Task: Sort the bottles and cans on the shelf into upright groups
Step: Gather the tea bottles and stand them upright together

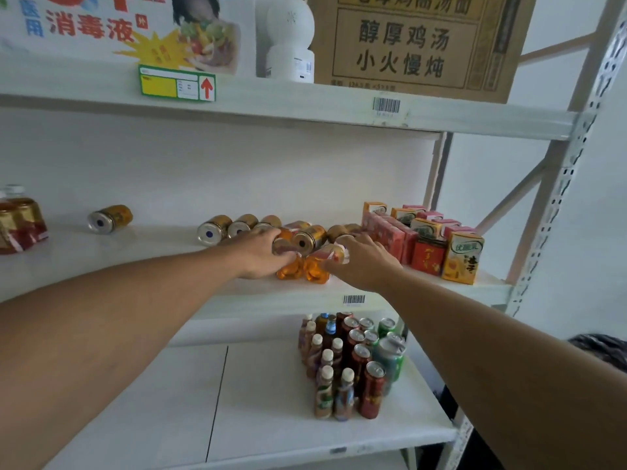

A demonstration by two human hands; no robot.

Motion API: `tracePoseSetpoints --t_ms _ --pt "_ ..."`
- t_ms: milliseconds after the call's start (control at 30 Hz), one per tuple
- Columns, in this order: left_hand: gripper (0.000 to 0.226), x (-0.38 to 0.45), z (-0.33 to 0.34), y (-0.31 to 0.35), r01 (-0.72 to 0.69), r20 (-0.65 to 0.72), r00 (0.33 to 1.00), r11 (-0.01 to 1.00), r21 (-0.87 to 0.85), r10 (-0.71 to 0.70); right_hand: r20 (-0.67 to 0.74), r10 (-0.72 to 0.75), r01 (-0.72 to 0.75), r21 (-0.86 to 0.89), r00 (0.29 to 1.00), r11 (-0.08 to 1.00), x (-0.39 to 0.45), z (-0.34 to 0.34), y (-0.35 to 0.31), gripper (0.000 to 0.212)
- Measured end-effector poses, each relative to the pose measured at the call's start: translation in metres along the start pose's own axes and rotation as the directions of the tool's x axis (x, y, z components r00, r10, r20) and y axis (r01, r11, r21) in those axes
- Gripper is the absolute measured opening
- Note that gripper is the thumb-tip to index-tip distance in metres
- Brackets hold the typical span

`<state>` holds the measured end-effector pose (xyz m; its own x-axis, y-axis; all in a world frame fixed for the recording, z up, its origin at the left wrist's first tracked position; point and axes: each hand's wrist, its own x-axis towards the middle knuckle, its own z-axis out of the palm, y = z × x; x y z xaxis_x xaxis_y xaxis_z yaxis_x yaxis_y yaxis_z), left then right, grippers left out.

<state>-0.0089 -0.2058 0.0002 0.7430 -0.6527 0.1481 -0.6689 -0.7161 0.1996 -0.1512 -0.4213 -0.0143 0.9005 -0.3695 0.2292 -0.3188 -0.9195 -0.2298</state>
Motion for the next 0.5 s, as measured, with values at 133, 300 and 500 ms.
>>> tracePoseSetpoints --t_ms 133,300,500 --pt "0.09 0.011 0.005 0.024 0.126 -0.025 0.992 0.99 0.059 -0.125 0.031 -0.074 0.074 0.028 0.997 0.997 0.019 0.007 0.008 0.078" --pt "0.076 0.02 0.01 0.036 0.2 -0.038 0.979 0.977 0.068 -0.198 0.065 -0.15 0.148 0.039 0.986 0.988 0.044 0.018 0.004 0.054" --pt "0.06 0.037 0.023 0.045 0.188 0.027 0.982 0.982 -0.013 -0.188 0.147 -0.08 0.063 0.113 0.986 0.992 0.058 0.032 -0.004 0.048"
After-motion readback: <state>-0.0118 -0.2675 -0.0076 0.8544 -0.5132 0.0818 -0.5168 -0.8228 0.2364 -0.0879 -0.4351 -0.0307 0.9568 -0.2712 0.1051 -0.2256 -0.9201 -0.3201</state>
